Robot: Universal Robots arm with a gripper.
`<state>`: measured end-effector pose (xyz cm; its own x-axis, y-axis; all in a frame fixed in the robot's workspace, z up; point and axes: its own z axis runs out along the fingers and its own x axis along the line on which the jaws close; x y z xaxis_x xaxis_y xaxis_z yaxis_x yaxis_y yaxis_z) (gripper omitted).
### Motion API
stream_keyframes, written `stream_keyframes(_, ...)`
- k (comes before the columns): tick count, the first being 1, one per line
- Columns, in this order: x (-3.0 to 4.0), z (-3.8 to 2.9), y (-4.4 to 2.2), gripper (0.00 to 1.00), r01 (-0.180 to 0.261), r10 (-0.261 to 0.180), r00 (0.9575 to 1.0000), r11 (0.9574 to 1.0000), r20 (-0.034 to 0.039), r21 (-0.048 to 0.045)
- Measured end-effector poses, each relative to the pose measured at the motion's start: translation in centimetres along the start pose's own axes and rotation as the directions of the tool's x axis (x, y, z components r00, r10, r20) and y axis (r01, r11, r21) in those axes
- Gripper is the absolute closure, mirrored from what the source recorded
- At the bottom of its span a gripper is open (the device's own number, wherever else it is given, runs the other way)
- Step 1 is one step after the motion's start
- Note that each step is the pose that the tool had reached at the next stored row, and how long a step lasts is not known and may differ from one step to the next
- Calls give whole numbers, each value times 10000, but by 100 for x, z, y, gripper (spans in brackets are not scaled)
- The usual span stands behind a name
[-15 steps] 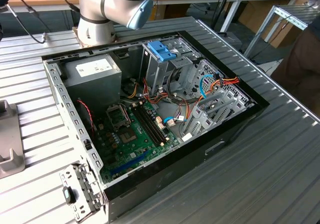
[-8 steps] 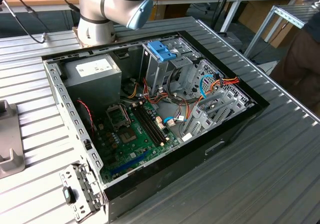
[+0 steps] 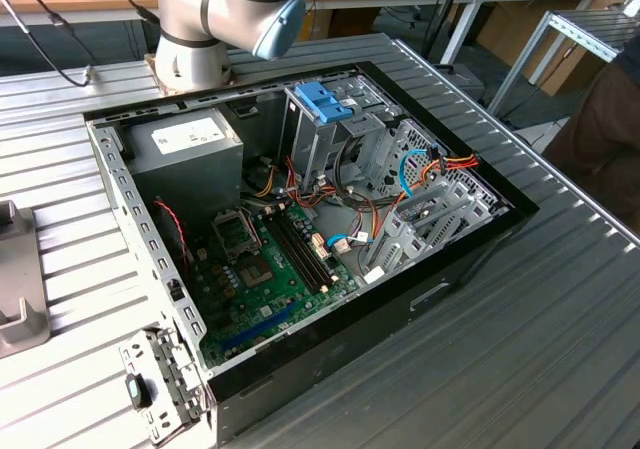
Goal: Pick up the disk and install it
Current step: 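Reach for the disk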
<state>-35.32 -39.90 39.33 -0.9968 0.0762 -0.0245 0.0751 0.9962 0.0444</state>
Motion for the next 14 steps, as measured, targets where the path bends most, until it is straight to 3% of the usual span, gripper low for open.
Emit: stream_keyframes(14,116,-4,-9,90,0,0,10000,10000,-1,0)
